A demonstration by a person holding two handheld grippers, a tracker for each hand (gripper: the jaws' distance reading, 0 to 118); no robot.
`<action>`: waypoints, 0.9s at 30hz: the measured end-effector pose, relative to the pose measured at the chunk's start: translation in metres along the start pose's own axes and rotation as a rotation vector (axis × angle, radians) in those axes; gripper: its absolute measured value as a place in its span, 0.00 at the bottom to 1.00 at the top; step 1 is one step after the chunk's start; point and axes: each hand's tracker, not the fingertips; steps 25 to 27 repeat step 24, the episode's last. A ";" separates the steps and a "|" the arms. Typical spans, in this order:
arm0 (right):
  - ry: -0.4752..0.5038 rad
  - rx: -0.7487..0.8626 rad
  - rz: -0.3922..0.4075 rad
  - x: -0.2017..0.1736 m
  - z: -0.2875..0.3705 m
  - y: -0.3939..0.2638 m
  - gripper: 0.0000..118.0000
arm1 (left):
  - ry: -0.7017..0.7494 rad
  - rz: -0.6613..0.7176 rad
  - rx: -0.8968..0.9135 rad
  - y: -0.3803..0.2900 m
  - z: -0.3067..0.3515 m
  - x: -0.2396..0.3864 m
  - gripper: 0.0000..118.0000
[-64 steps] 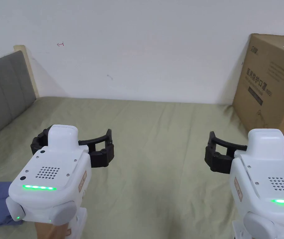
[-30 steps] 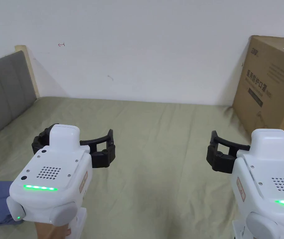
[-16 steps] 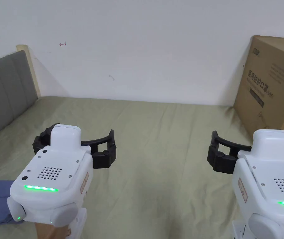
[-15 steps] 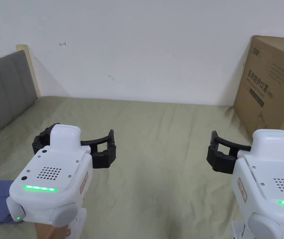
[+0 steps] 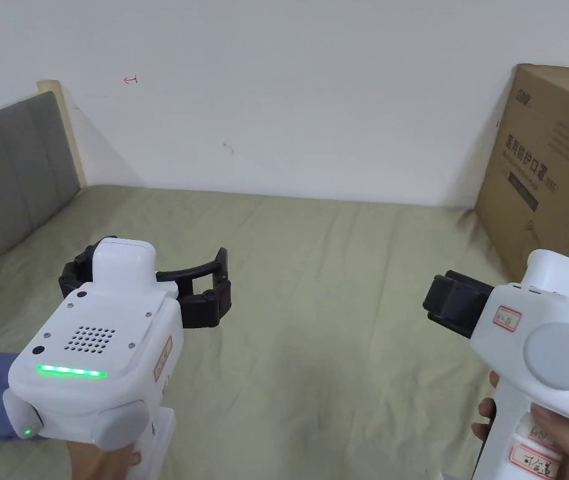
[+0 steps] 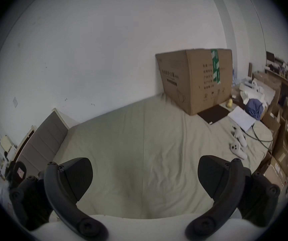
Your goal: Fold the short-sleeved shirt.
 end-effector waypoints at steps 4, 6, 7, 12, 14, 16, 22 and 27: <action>-0.009 0.004 0.030 0.000 0.002 0.002 1.00 | 0.004 0.000 0.004 0.000 0.000 -0.002 1.00; -0.034 0.011 0.043 -0.002 0.002 0.003 1.00 | 0.004 0.002 0.000 0.000 0.000 -0.002 1.00; -0.040 0.010 0.042 -0.002 0.002 0.003 1.00 | 0.003 0.003 0.002 0.000 0.000 -0.002 1.00; -0.035 0.000 0.032 0.000 0.000 0.003 0.99 | 0.003 0.003 -0.002 -0.001 -0.001 -0.002 1.00; -0.039 0.011 0.035 0.001 0.000 0.002 0.97 | 0.003 0.001 -0.001 -0.001 -0.001 -0.002 1.00; -0.054 0.033 0.055 0.000 0.000 0.000 0.96 | 0.003 0.003 -0.002 -0.002 -0.002 -0.002 1.00; 0.000 0.098 0.139 0.002 0.000 -0.001 0.99 | 0.002 0.002 -0.001 -0.003 -0.003 -0.001 1.00; 0.016 0.184 0.165 0.001 0.001 -0.005 0.99 | 0.004 0.002 -0.001 -0.003 -0.004 -0.001 1.00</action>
